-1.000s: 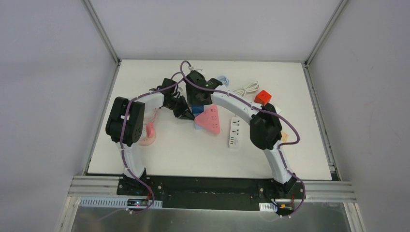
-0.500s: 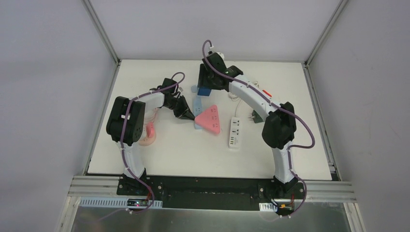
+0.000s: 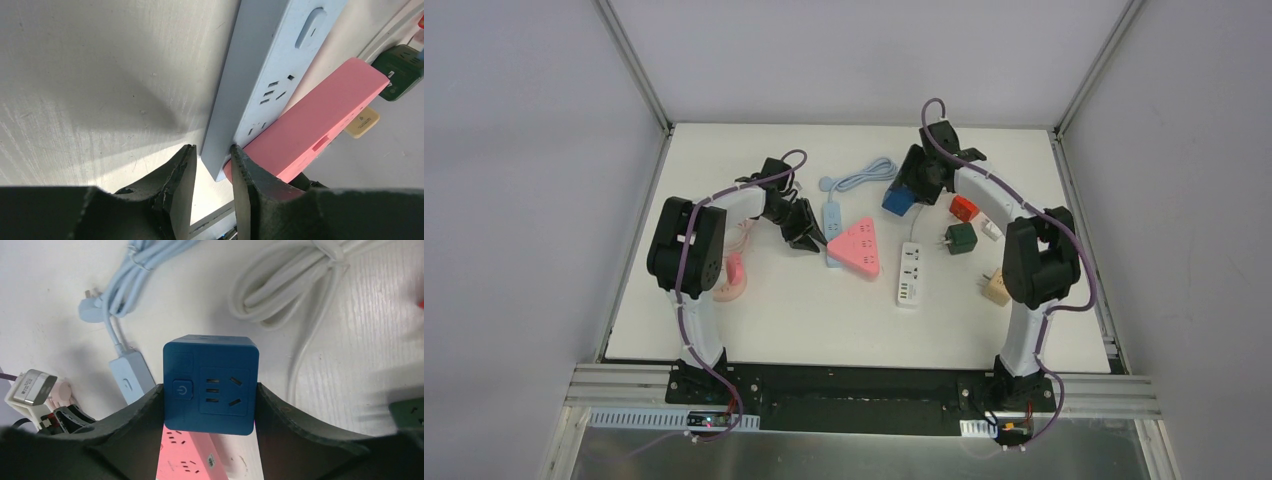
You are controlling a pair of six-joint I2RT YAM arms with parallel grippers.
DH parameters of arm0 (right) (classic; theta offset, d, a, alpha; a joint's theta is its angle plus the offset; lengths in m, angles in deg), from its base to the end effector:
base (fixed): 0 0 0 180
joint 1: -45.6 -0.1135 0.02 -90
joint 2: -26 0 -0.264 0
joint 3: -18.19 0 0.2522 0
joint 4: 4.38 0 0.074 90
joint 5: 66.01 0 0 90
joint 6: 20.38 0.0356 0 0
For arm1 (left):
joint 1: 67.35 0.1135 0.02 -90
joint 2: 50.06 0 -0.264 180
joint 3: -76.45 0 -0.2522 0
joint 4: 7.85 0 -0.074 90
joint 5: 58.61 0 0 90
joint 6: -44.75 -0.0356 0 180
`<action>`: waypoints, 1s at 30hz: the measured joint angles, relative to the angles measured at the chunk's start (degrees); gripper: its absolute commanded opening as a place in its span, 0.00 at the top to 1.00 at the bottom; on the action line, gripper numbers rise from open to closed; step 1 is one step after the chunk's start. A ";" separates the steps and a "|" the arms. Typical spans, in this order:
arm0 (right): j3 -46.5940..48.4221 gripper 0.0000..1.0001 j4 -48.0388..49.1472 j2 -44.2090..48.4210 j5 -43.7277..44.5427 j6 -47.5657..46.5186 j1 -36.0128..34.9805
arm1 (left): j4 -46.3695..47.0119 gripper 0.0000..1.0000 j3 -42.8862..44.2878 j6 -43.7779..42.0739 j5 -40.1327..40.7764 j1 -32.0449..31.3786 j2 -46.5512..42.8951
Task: Pull the plug off the socket
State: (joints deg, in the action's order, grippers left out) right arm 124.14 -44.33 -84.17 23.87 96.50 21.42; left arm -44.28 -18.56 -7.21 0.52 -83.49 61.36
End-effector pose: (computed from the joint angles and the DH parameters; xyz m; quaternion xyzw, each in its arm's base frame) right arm 0.4024 0.1808 0.2664 0.0213 0.9208 0.1687 0.3509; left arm 0.3695 -0.1259 0.1540 -0.1167 0.9318 -0.3333 0.0835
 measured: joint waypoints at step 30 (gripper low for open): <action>-6.86 0.14 8.66 -0.79 -15.74 1.57 2.25 | -3.96 0.47 3.13 -2.29 1.20 -0.04 0.98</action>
State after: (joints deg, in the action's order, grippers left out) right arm 117.27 -35.68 -84.96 8.14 98.07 23.67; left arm -48.24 -15.44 -9.50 1.72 -83.53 62.34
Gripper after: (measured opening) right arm 0.856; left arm 0.485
